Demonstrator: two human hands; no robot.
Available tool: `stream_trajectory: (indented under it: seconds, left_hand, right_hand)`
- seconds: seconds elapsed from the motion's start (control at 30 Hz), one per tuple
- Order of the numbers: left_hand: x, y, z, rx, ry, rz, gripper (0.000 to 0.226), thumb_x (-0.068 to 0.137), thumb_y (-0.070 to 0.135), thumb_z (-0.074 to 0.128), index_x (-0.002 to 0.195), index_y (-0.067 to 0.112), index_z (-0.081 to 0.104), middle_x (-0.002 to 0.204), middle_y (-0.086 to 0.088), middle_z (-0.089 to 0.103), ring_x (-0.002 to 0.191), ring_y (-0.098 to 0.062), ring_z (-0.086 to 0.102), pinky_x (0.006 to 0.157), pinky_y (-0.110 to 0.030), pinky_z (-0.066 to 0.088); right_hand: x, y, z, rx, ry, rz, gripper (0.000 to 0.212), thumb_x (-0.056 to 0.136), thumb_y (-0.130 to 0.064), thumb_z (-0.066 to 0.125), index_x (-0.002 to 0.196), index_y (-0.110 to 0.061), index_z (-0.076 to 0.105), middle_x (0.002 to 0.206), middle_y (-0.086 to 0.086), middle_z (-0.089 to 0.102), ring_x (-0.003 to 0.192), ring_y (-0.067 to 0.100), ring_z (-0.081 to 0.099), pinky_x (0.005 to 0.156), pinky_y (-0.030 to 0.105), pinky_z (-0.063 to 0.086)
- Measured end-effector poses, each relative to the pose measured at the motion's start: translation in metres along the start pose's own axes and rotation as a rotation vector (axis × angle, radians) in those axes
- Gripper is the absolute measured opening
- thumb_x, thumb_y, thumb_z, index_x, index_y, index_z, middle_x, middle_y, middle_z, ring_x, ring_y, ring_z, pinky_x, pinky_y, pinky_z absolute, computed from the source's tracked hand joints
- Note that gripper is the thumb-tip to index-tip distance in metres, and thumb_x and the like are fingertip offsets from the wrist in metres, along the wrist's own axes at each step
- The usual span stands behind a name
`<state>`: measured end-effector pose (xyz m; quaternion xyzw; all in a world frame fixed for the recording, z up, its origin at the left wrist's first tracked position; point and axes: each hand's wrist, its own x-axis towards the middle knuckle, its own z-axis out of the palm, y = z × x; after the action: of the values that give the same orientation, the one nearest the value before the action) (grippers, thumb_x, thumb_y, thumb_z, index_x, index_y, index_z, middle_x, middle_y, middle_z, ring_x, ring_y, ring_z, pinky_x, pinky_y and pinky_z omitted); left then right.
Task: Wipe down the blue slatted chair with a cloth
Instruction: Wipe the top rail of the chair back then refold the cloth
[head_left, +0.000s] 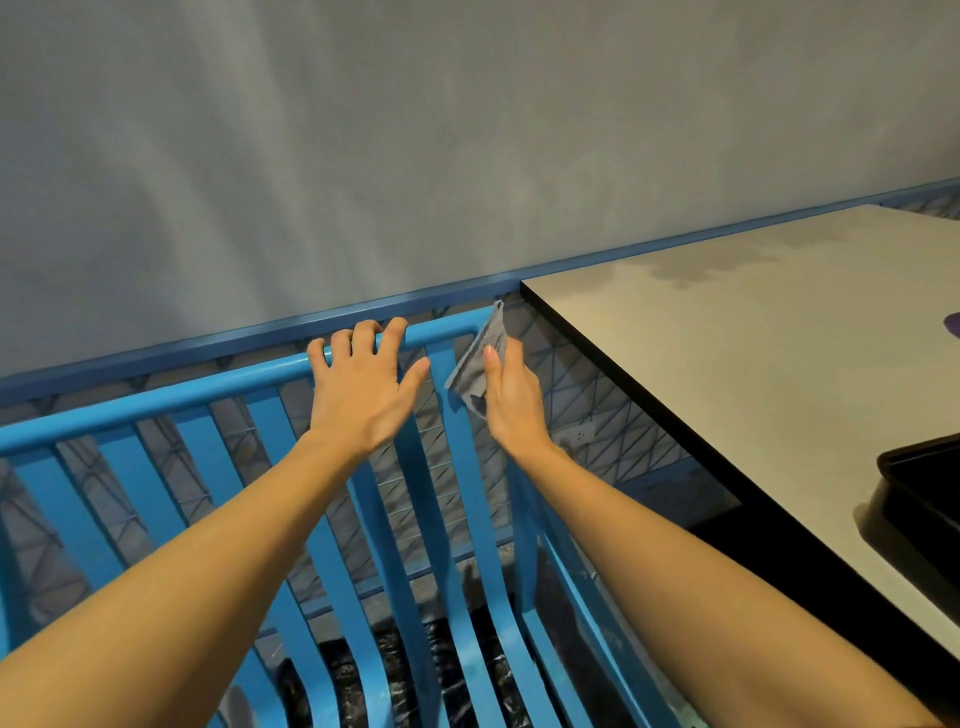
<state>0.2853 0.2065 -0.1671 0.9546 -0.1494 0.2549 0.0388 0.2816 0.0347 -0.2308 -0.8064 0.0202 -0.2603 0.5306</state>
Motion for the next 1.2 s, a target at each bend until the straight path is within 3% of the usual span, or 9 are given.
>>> stream_trajectory:
  seconds: [0.1, 0.3, 0.4, 0.5, 0.6, 0.77, 0.93, 1.07, 1.2]
  left_hand:
    - [0.001, 0.001, 0.000, -0.004, 0.016, -0.010, 0.050, 0.097, 0.054, 0.031, 0.138, 0.025, 0.036, 0.130, -0.007, 0.047, 0.119, -0.031, 0.041, 0.106, -0.055, 0.022]
    - [0.009, 0.019, 0.002, -0.007, -0.021, 0.023, 0.055, 0.096, 0.056, 0.028, 0.141, 0.024, 0.032, 0.139, -0.005, 0.044, 0.127, -0.030, 0.037, 0.107, -0.060, 0.018]
    - [0.014, 0.029, 0.006, -0.010, -0.020, 0.031, 0.056, 0.096, 0.057, 0.028, 0.140, 0.025, 0.032, 0.133, -0.006, 0.047, 0.122, -0.032, 0.040, 0.106, -0.060, 0.020]
    - [0.014, 0.029, 0.008, -0.004, 0.001, 0.034, 0.055, 0.095, 0.057, 0.030, 0.139, 0.025, 0.033, 0.129, -0.007, 0.048, 0.119, -0.033, 0.041, 0.105, -0.059, 0.021]
    - [0.012, 0.028, 0.009, -0.014, 0.017, 0.047, 0.054, 0.095, 0.056, 0.031, 0.138, 0.024, 0.033, 0.129, -0.007, 0.048, 0.119, -0.032, 0.041, 0.105, -0.058, 0.022]
    - [0.012, 0.027, 0.011, -0.005, 0.023, 0.050, 0.056, 0.096, 0.056, 0.031, 0.141, 0.023, 0.031, 0.133, -0.008, 0.046, 0.122, -0.032, 0.039, 0.106, -0.056, 0.019]
    - [0.009, 0.024, 0.012, 0.035, 0.034, 0.077, 0.057, 0.096, 0.054, 0.035, 0.143, 0.023, 0.027, 0.140, -0.008, 0.041, 0.127, -0.033, 0.036, 0.108, -0.058, 0.019]
    - [0.006, 0.029, 0.014, 0.031, 0.021, 0.119, 0.064, 0.098, 0.050, 0.034, 0.152, 0.023, 0.014, 0.158, -0.005, 0.020, 0.146, -0.032, 0.014, 0.114, -0.060, 0.005]
    - [0.004, 0.041, 0.014, 0.043, -0.013, 0.136, 0.066, 0.100, 0.048, 0.029, 0.155, 0.023, 0.004, 0.162, -0.002, 0.003, 0.149, -0.029, -0.003, 0.115, -0.060, -0.002]
  right_hand:
    - [-0.025, 0.022, -0.004, -0.049, -0.022, 0.015, 0.033, 0.102, -0.048, 0.030, 0.101, -0.018, 0.044, 0.085, 0.004, 0.060, 0.075, 0.019, 0.060, 0.067, 0.052, 0.051]
    - [-0.057, 0.044, -0.015, -0.132, -0.104, 0.010, 0.040, 0.100, -0.051, 0.028, 0.108, -0.015, 0.045, 0.098, 0.007, 0.059, 0.087, 0.024, 0.059, 0.073, 0.050, 0.050]
    - [-0.051, 0.043, -0.020, -0.192, -0.160, -0.006, 0.034, 0.103, -0.038, 0.033, 0.112, -0.008, 0.046, 0.105, 0.010, 0.054, 0.096, 0.026, 0.054, 0.080, 0.039, 0.044]
    - [-0.030, 0.030, -0.021, -0.137, -0.219, 0.017, 0.031, 0.104, -0.034, 0.036, 0.110, -0.005, 0.046, 0.105, 0.012, 0.055, 0.095, 0.025, 0.055, 0.072, 0.030, 0.037]
    - [-0.006, 0.011, -0.016, -0.063, -0.160, -0.021, 0.033, 0.103, -0.033, 0.039, 0.116, -0.003, 0.046, 0.109, 0.015, 0.058, 0.099, 0.026, 0.057, 0.074, 0.031, 0.040]
    - [0.012, 0.001, -0.006, -0.049, -0.111, -0.061, 0.050, 0.103, -0.037, 0.038, 0.142, -0.006, 0.033, 0.129, 0.015, 0.055, 0.114, 0.024, 0.056, 0.093, 0.037, 0.047]
    - [-0.023, 0.022, -0.007, -0.129, -0.129, 0.015, 0.046, 0.103, -0.039, 0.035, 0.140, -0.011, 0.032, 0.126, 0.016, 0.056, 0.111, 0.031, 0.057, 0.088, 0.044, 0.048]
    - [-0.066, 0.046, -0.022, -0.207, -0.204, 0.030, 0.046, 0.103, -0.041, 0.032, 0.137, -0.009, 0.033, 0.121, 0.018, 0.057, 0.103, 0.032, 0.057, 0.081, 0.042, 0.048]
    - [-0.091, 0.053, -0.032, -0.329, -0.238, 0.033, 0.044, 0.103, -0.039, 0.030, 0.135, -0.008, 0.034, 0.122, 0.018, 0.054, 0.100, 0.035, 0.055, 0.080, 0.046, 0.048]
